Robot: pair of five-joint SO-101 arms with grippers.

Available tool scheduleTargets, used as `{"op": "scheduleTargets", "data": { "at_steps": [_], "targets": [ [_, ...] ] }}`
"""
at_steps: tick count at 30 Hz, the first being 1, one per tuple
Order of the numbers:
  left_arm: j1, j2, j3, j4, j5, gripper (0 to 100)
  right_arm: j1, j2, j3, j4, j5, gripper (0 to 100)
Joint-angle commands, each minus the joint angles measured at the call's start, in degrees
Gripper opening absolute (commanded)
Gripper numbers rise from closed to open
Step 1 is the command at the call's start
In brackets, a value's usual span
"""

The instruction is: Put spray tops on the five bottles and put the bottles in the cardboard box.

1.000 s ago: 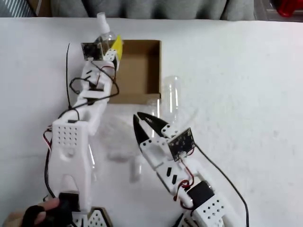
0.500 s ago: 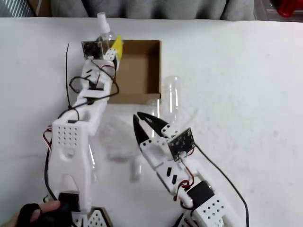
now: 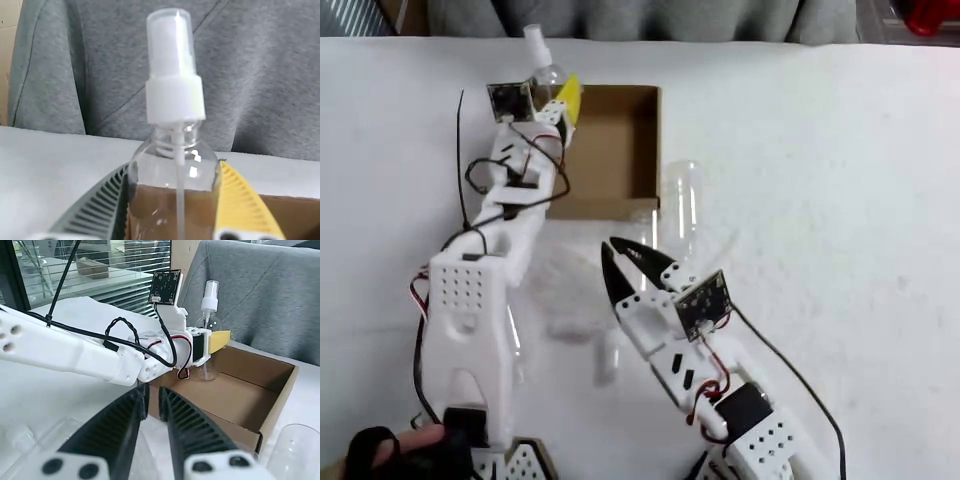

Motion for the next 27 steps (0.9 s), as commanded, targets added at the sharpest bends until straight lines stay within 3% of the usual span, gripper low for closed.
{"op": "scheduleTargets", "data": {
  "at_steps": [1, 9, 16, 27],
  "targets": [
    [-1.2, -1.2, -1.8, 1.1, 0.5, 20, 0.3, -0.5, -0.9, 0.0, 0.5, 1.6],
    [-1.1, -2.0, -1.3, 1.1, -3.3, 20, 0.3, -0.5, -1.0, 0.0, 0.5, 1.6],
    [-1.0, -3.7, 1.4, 1.7, -3.3, 36, 0.3, -0.5, -1.0, 0.0, 0.5, 1.6],
    [-1.2, -5.0, 1.4, 4.7, -3.3, 35, 0.4, -0.5, -1.0, 0.0, 0.5, 1.6]
  ]
}}
